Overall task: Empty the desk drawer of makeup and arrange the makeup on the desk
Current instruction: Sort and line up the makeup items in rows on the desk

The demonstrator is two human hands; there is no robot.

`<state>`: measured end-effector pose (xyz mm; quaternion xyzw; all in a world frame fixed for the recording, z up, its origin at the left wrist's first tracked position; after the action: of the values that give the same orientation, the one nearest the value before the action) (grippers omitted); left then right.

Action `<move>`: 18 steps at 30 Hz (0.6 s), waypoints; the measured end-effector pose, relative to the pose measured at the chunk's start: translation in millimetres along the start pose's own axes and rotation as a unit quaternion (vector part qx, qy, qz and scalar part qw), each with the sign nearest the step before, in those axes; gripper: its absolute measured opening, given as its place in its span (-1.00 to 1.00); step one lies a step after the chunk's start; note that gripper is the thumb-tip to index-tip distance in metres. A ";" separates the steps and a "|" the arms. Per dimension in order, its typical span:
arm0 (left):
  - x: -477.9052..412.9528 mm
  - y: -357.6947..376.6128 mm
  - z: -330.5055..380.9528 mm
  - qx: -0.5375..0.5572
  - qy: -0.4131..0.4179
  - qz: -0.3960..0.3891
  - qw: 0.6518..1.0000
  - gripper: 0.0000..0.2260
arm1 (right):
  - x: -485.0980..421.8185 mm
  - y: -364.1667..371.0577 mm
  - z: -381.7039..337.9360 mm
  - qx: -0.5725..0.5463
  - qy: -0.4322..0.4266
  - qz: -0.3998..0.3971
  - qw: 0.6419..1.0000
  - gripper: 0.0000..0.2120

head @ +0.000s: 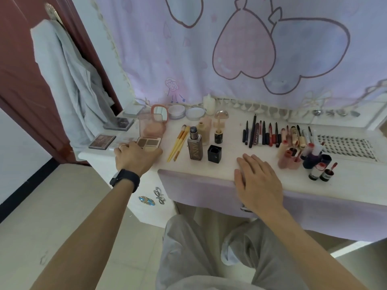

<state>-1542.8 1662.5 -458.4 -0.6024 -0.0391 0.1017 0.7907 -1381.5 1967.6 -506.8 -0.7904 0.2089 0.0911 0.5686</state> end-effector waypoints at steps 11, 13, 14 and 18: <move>-8.6 15.7 -7.8 0.020 0.013 -0.014 1.000 -0.30 | -0.9 -1.3 -0.9 -0.004 0.007 -0.007 1.000 -0.50; -10.3 16.7 -11.1 0.045 0.011 -0.017 0.999 -0.22 | -1.0 -1.1 -1.1 -0.002 0.008 -0.009 1.000 -0.51; -11.1 17.1 -12.2 0.055 0.011 -0.018 0.998 -0.19 | -1.0 -0.7 -1.4 -0.002 0.008 -0.010 1.000 -0.51; -11.6 20.0 -14.2 0.071 0.015 -0.015 0.997 -0.17 | -0.9 0.2 -0.7 -0.004 0.009 -0.010 1.000 -0.50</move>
<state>-1553.7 1651.7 -480.8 -0.5459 -0.0291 0.0838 0.8332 -1382.5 1967.1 -506.4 -0.7955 0.2058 0.0786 0.5645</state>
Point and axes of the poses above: each hand's wrist, its own x-axis away from the middle knuckle, its own y-axis out of the palm, z = x × y, the point moved 5 cm from there along -x, towards the middle knuckle, and after that the axes turned 8 degrees about -x, right-handed, at the moved point
